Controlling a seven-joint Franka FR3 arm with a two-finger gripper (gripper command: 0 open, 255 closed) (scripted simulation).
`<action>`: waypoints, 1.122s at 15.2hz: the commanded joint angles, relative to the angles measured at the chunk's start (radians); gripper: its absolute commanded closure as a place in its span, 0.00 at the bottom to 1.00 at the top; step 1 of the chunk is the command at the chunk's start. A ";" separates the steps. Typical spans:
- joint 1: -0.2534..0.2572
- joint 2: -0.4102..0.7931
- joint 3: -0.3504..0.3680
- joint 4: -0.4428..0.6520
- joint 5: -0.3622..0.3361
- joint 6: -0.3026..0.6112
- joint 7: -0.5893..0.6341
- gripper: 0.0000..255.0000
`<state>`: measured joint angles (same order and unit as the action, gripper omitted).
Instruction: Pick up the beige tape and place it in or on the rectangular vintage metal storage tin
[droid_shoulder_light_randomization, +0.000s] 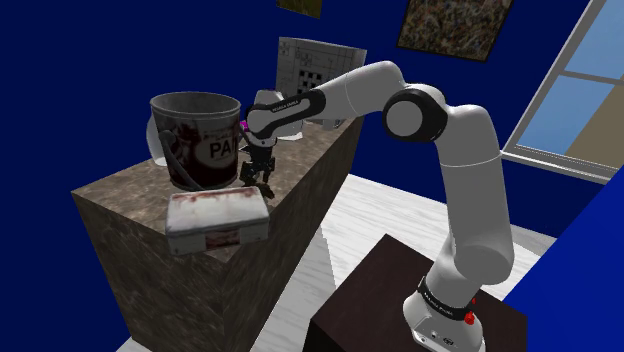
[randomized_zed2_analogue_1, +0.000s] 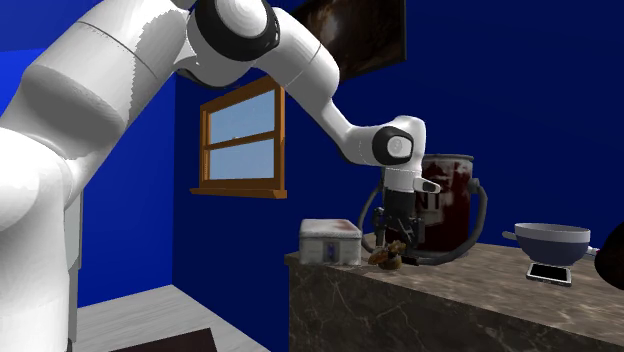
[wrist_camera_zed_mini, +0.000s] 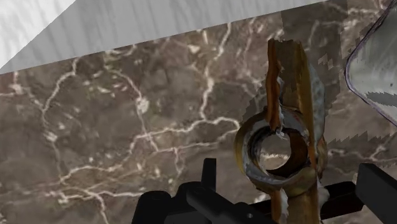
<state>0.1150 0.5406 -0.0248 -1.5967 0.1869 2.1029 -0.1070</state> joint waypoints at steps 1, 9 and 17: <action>0.002 0.017 0.002 -0.005 0.002 0.022 -0.001 0.00; 0.003 0.026 0.003 -0.011 0.004 0.038 -0.002 0.00; 0.003 0.027 0.003 -0.010 0.004 0.038 -0.002 1.00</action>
<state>0.1183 0.5672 -0.0218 -1.6069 0.1904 2.1407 -0.1088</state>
